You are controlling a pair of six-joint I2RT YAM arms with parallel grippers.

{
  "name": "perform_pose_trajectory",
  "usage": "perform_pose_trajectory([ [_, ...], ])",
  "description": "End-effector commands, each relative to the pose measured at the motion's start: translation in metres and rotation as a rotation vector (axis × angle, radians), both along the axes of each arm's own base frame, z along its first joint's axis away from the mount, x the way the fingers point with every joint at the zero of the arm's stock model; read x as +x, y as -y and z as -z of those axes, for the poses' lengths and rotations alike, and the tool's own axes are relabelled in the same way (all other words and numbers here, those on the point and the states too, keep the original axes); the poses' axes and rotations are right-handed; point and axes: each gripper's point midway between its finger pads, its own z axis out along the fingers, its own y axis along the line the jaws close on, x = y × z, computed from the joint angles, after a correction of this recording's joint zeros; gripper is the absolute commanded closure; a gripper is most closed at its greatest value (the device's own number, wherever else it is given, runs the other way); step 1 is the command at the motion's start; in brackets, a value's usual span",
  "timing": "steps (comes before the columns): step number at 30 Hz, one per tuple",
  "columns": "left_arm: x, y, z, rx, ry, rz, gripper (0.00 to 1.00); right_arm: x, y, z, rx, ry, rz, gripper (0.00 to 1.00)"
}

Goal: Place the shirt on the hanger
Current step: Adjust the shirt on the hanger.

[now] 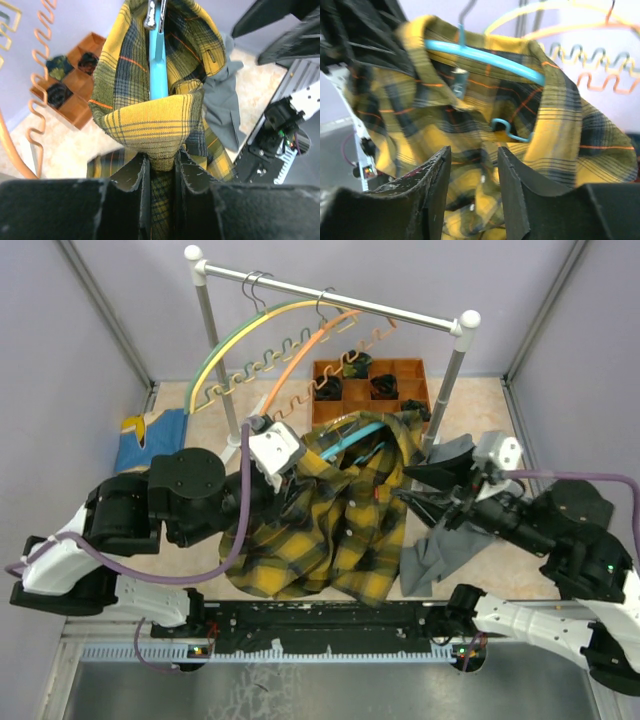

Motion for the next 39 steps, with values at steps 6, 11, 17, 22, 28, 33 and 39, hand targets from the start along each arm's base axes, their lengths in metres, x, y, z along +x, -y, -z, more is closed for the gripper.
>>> perform_pose_trajectory([
  [6, 0.009, -0.063, -0.141, -0.298, 0.206, -0.041, 1.00, 0.001, 0.070, -0.069, 0.178, 0.113, 0.219, 0.53],
  [11, 0.007, -0.088, -0.172, -0.398, 0.273, -0.037, 1.00, 0.031, 0.076, -0.003, 0.054, -0.007, 0.391, 0.46],
  [17, 0.001, -0.094, -0.175, -0.419, 0.276, -0.002, 1.00, 0.041, 0.040, 0.057, 0.186, -0.190, 0.361, 0.35],
  [22, -0.003, -0.090, -0.168, -0.410, 0.259, 0.023, 1.00, 0.065, 0.021, 0.080, 0.293, -0.240, 0.422, 0.29],
  [28, -0.015, -0.085, -0.165, -0.412, 0.238, 0.099, 1.00, 0.103, 0.020, 0.090, 0.258, -0.140, 0.599, 0.29],
  [33, -0.025, -0.076, -0.151, -0.371, 0.213, 0.173, 1.00, 0.125, 0.040, 0.095, 0.214, -0.054, 0.782, 0.32],
  [39, -0.044, -0.073, -0.140, -0.348, 0.184, 0.287, 1.00, 0.135, 0.073, 0.083, 0.174, 0.010, 0.863, 0.82],
])
